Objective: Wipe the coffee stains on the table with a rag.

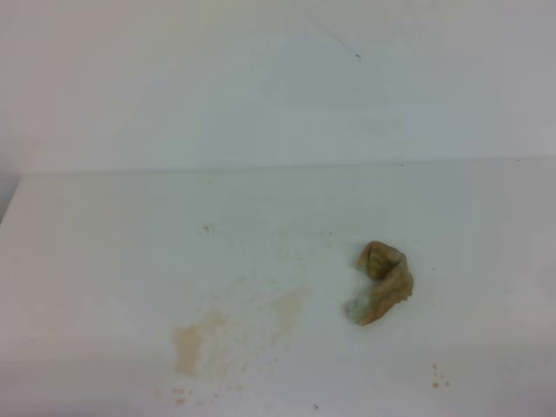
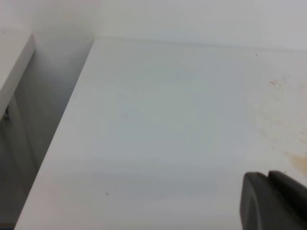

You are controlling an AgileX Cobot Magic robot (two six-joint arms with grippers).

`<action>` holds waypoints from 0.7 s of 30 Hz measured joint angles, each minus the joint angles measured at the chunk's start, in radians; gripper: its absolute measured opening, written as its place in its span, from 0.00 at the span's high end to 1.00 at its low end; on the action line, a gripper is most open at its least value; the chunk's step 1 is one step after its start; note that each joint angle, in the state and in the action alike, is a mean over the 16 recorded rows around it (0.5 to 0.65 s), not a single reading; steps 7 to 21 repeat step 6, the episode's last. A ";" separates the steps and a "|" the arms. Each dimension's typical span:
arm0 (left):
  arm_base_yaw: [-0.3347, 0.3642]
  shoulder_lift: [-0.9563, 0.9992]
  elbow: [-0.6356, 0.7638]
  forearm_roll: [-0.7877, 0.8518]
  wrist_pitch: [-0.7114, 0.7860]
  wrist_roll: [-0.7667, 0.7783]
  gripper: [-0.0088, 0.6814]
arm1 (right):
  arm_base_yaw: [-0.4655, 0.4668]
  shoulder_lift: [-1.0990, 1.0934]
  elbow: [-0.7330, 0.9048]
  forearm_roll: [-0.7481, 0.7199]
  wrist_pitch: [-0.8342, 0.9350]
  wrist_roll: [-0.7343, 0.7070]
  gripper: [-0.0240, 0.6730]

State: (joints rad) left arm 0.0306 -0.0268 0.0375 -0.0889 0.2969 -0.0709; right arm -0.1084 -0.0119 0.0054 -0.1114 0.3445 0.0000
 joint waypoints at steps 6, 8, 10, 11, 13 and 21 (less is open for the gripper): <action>0.000 0.000 0.000 0.000 0.000 0.000 0.99 | 0.000 0.000 0.000 0.000 0.000 0.000 0.96; 0.000 0.000 0.000 0.000 0.000 0.000 0.99 | 0.000 0.000 0.000 0.000 0.000 0.000 0.96; 0.000 0.000 0.000 0.000 0.000 0.000 0.99 | 0.000 0.000 0.000 0.000 0.000 0.000 0.96; 0.000 0.000 0.000 0.000 0.000 0.000 0.99 | 0.000 0.000 0.000 0.000 0.000 0.000 0.96; 0.000 0.000 0.000 0.000 0.000 0.000 0.99 | 0.000 0.000 0.000 0.000 0.000 0.000 0.96; 0.000 0.000 0.000 0.000 0.000 0.000 0.99 | 0.000 0.000 0.000 0.000 0.000 0.000 0.96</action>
